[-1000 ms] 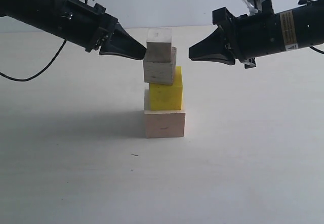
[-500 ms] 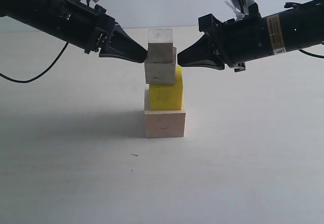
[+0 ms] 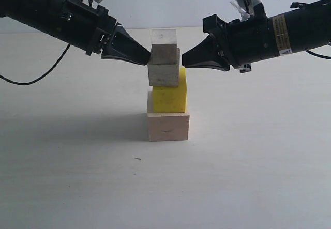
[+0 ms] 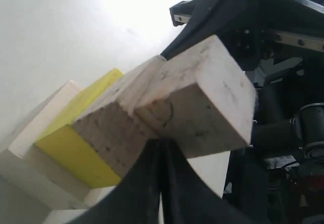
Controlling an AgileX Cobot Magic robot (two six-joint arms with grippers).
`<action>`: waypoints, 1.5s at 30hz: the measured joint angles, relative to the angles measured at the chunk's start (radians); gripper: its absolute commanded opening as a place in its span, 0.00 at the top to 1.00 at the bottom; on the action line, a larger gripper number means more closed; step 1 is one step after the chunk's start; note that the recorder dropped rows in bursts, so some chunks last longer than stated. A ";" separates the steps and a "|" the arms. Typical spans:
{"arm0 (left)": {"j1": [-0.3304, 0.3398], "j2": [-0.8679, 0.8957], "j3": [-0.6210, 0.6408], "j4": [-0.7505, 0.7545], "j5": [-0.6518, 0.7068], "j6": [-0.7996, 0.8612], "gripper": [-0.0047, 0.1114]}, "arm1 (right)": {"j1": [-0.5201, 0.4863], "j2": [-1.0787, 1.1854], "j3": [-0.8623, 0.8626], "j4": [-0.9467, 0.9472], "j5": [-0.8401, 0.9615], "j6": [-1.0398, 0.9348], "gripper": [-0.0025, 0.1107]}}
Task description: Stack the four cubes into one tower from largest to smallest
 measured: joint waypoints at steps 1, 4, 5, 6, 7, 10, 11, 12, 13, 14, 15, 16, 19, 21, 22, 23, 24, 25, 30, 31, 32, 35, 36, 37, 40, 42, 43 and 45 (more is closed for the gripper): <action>0.000 0.000 0.000 0.000 0.002 0.000 0.96 | 0.000 0.000 0.000 0.000 0.000 0.000 0.98; 0.000 0.000 0.000 0.000 0.006 0.000 0.96 | 0.000 0.000 0.000 0.000 0.001 0.000 0.98; 0.000 0.000 0.000 0.000 0.006 0.000 0.96 | 0.000 0.000 0.000 0.000 0.001 -0.002 0.98; 0.000 0.000 0.000 0.000 0.006 0.000 0.96 | 0.000 0.000 0.000 0.000 0.001 -0.002 0.98; 0.000 0.000 0.000 0.000 0.006 0.000 0.96 | 0.000 0.000 0.000 0.000 0.001 -0.002 0.98; 0.000 0.000 0.000 0.000 0.006 0.000 0.96 | 0.000 0.000 0.000 0.002 0.001 -0.006 0.98; 0.000 0.000 0.000 0.000 0.006 0.000 0.96 | 0.000 0.000 0.000 0.002 0.001 -0.006 0.98; 0.000 0.000 0.000 0.000 0.006 0.000 0.96 | 0.000 0.000 0.000 0.002 0.001 -0.008 0.98; 0.000 0.000 0.000 0.000 0.006 0.000 0.96 | 0.000 0.000 0.000 0.002 0.001 -0.008 0.98; 0.000 0.000 0.000 0.000 0.006 0.000 0.96 | 0.000 0.000 0.000 0.002 0.001 -0.010 0.98; 0.000 0.000 0.000 0.000 0.006 0.000 0.96 | 0.000 0.000 0.000 0.002 0.001 -0.010 0.98; 0.000 0.000 0.000 0.000 0.006 0.000 0.96 | 0.000 0.000 0.000 0.002 0.001 -0.010 0.98; 0.000 0.000 0.000 0.000 0.006 0.000 0.96 | 0.000 0.000 0.000 0.002 0.001 -0.010 0.98; 0.000 0.000 0.000 0.000 0.006 0.000 0.96 | 0.000 0.000 0.000 0.002 0.001 -0.010 0.98; 0.000 0.000 0.000 0.000 0.006 0.000 0.96 | 0.000 0.000 0.000 0.002 0.001 -0.012 0.98; 0.000 0.000 0.000 0.000 0.006 0.000 0.96 | 0.000 0.000 0.000 0.004 0.001 -0.014 0.98; 0.000 0.000 0.000 0.000 0.006 0.000 0.96 | 0.000 0.000 0.000 0.004 0.001 -0.017 0.98; 0.000 0.000 0.000 0.000 0.006 0.000 0.96 | 0.000 0.000 0.000 0.006 0.001 -0.018 0.98; 0.000 0.000 0.000 0.000 0.006 0.000 0.96 | 0.000 0.000 0.000 0.008 0.001 -0.021 0.98; 0.000 0.000 0.000 0.000 0.006 0.000 0.96 | 0.000 0.000 0.000 0.008 0.001 -0.021 0.98; 0.000 0.000 0.000 0.000 0.006 0.000 0.96 | 0.000 0.000 0.000 0.008 0.001 -0.021 0.98; 0.000 0.000 0.000 0.000 0.006 0.000 0.96 | 0.000 0.000 0.000 0.008 0.001 -0.021 0.98; 0.000 0.000 0.000 0.000 0.006 0.000 0.96 | 0.000 0.000 0.000 0.008 0.001 -0.023 0.98; 0.000 0.000 0.000 0.000 0.006 0.000 0.96 | 0.000 0.000 0.000 0.008 0.001 -0.024 0.98; 0.000 0.000 0.000 0.000 0.006 0.000 0.96 | 0.000 0.000 0.000 0.008 0.005 -0.024 0.98; 0.000 0.000 0.000 0.000 0.006 0.000 0.96 | 0.000 0.000 0.000 0.008 0.010 -0.024 0.98; 0.000 0.000 0.000 0.000 0.006 0.000 0.96 | 0.000 0.000 0.000 0.008 0.012 -0.024 0.98; 0.000 0.000 0.000 0.000 0.008 -0.002 0.96 | 0.000 0.000 0.000 0.008 0.021 -0.024 0.98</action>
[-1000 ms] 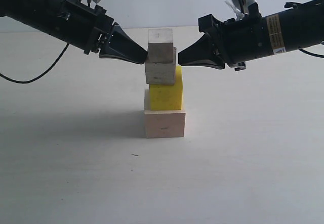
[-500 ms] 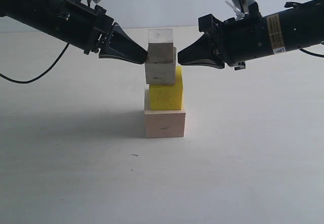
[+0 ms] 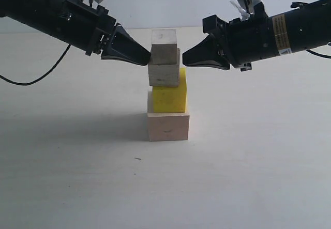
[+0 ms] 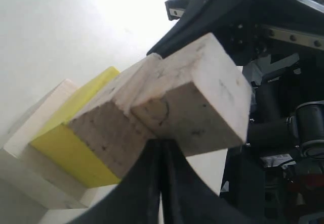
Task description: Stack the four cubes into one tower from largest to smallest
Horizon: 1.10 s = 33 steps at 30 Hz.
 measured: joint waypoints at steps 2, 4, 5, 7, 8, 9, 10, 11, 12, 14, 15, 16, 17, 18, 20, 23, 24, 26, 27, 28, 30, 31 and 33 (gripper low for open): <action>-0.005 0.000 0.000 -0.002 0.004 0.000 0.96 | 0.000 0.000 0.000 0.000 0.004 0.000 0.98; -0.015 0.000 0.000 -0.003 0.004 0.000 0.96 | 0.000 0.000 0.000 0.000 0.006 -0.002 0.98; -0.021 0.000 0.000 -0.003 0.004 0.000 0.96 | 0.000 0.000 0.000 0.000 0.006 -0.002 0.98; -0.036 0.000 0.000 -0.001 0.006 0.000 0.96 | 0.000 0.000 0.000 0.000 0.010 -0.002 0.98; -0.044 0.000 0.000 0.000 0.006 0.000 0.96 | 0.000 0.000 0.000 0.002 0.015 -0.002 0.98; -0.046 0.000 0.000 0.000 0.006 0.000 0.96 | 0.000 0.000 0.000 0.004 0.020 -0.002 0.98; -0.048 0.000 0.000 0.000 0.006 0.000 0.96 | 0.000 0.000 0.000 0.004 0.022 -0.002 0.98; -0.048 0.000 0.000 0.000 0.008 0.000 0.96 | 0.000 0.000 0.000 0.006 0.022 -0.002 0.98; -0.048 0.000 0.000 0.000 0.008 0.000 0.96 | 0.000 0.000 0.000 0.008 0.022 -0.002 0.98; -0.048 0.000 0.000 0.000 0.008 0.000 0.96 | 0.000 0.000 0.000 0.008 0.022 -0.002 0.98; -0.048 0.000 0.000 0.000 0.008 -0.002 0.96 | 0.000 0.000 0.000 0.008 0.020 -0.002 0.98; -0.048 0.000 0.000 0.000 0.008 -0.002 0.96 | 0.000 0.000 0.000 0.008 0.020 -0.002 0.98; -0.048 0.000 0.000 0.000 0.008 -0.002 0.96 | 0.000 0.000 0.000 0.006 0.018 -0.002 0.98; -0.048 0.000 0.000 0.000 0.008 -0.002 0.96 | 0.000 0.000 0.000 0.006 0.018 -0.002 0.98; -0.048 0.000 0.000 0.000 0.008 -0.002 0.96 | 0.000 0.000 0.000 0.006 0.016 -0.004 0.98; -0.048 0.000 0.000 0.000 0.010 -0.003 0.96 | 0.000 0.000 0.000 0.006 0.014 -0.004 0.98; -0.048 0.000 0.000 0.001 0.010 -0.003 0.96 | 0.000 0.000 0.000 0.004 0.011 -0.004 0.98; -0.048 0.000 0.000 0.004 0.012 -0.003 0.96 | 0.000 0.000 0.000 0.000 0.010 0.005 0.98; -0.048 0.000 0.000 0.006 0.012 -0.003 0.96 | 0.000 0.000 0.000 -0.006 0.008 0.013 0.98; -0.048 0.000 0.000 0.007 0.012 -0.003 0.96 | 0.000 0.000 0.000 -0.010 0.006 0.020 0.98; -0.048 0.000 0.000 0.008 0.014 -0.003 0.96 | 0.000 0.000 0.000 -0.022 0.003 0.029 0.98; -0.048 0.000 0.000 0.008 0.014 -0.003 0.96 | 0.000 0.000 0.000 -0.026 0.001 0.029 0.98; -0.048 0.000 0.000 0.008 0.014 -0.003 0.96 | -0.002 0.000 0.000 -0.035 -0.006 0.033 0.98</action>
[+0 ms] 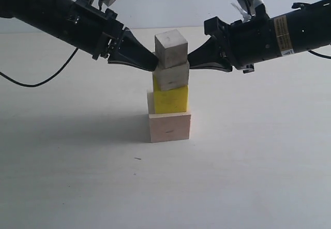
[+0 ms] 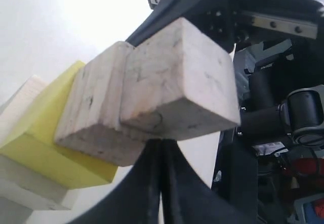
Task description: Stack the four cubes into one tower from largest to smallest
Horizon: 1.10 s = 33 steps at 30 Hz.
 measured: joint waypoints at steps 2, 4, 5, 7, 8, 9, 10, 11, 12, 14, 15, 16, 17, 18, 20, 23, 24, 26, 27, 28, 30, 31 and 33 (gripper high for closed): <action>0.004 0.000 0.000 0.000 0.000 0.000 0.96 | 0.000 0.000 0.000 -0.004 -0.007 0.000 0.98; 0.011 0.000 0.000 0.002 0.000 -0.003 0.96 | 0.000 0.000 0.000 -0.009 -0.019 0.000 0.98; 0.015 0.000 0.000 0.002 0.000 -0.003 0.96 | 0.000 0.000 0.000 -0.010 -0.026 0.000 0.98; 0.022 0.000 0.000 0.008 -0.002 -0.003 0.96 | 0.000 0.000 0.000 -0.013 -0.043 0.000 0.98; 0.027 0.000 0.000 0.008 -0.003 -0.003 0.96 | 0.000 0.000 0.000 -0.013 -0.048 0.000 0.98; 0.029 0.000 0.000 0.010 -0.004 -0.003 0.96 | 0.000 0.000 0.000 -0.013 -0.053 0.000 0.98; 0.029 0.000 0.000 0.011 -0.004 -0.003 0.96 | 0.000 0.000 0.000 -0.013 -0.052 0.000 0.98; 0.029 0.000 0.000 0.011 -0.004 -0.003 0.96 | 0.000 0.000 0.000 -0.013 -0.053 0.000 0.98; 0.029 0.000 0.000 0.011 -0.004 -0.003 0.96 | 0.000 0.000 0.000 -0.013 -0.053 0.000 0.98; 0.029 0.000 0.000 0.011 -0.004 -0.003 0.96 | 0.000 0.000 0.000 -0.013 -0.051 0.000 0.98; 0.029 0.000 0.000 0.011 -0.005 -0.003 0.96 | 0.000 0.000 0.000 -0.013 -0.049 0.000 0.98; 0.029 0.000 0.000 0.011 -0.007 -0.003 0.96 | 0.000 0.000 0.000 -0.013 -0.049 0.000 0.98; 0.029 0.000 0.000 0.011 -0.007 -0.003 0.96 | 0.000 0.000 0.000 -0.013 -0.045 0.000 0.98; 0.029 0.000 0.000 0.011 -0.007 -0.003 0.96 | 0.000 0.000 0.000 -0.013 -0.043 0.000 0.98; 0.029 0.000 0.000 0.011 -0.007 -0.003 0.96 | 0.002 0.000 0.000 -0.013 -0.036 0.002 0.98; 0.029 0.000 0.000 0.011 -0.007 -0.003 0.96 | 0.002 0.000 0.000 -0.013 -0.026 0.004 0.98; 0.029 0.000 0.000 0.011 -0.007 -0.003 0.96 | 0.002 0.000 0.000 -0.013 -0.020 0.004 0.98; 0.029 0.000 0.000 0.011 -0.007 -0.003 0.96 | 0.002 0.000 0.000 -0.013 -0.008 0.004 0.98; 0.029 0.000 0.000 0.011 -0.007 -0.003 0.96 | 0.002 0.000 0.000 -0.013 -0.006 0.004 0.98; 0.029 0.000 0.000 0.011 -0.007 -0.003 0.96 | 0.002 0.000 0.000 -0.013 0.000 0.004 0.98; 0.027 0.000 0.000 0.011 -0.007 -0.003 0.96 | 0.002 0.000 0.000 -0.013 0.009 0.004 0.98; 0.027 0.000 0.000 0.009 -0.007 -0.003 0.96 | 0.002 0.000 0.000 -0.013 0.009 0.004 0.98; 0.018 0.000 0.000 0.009 -0.007 -0.003 0.96 | 0.002 0.000 0.000 -0.013 0.009 0.004 0.98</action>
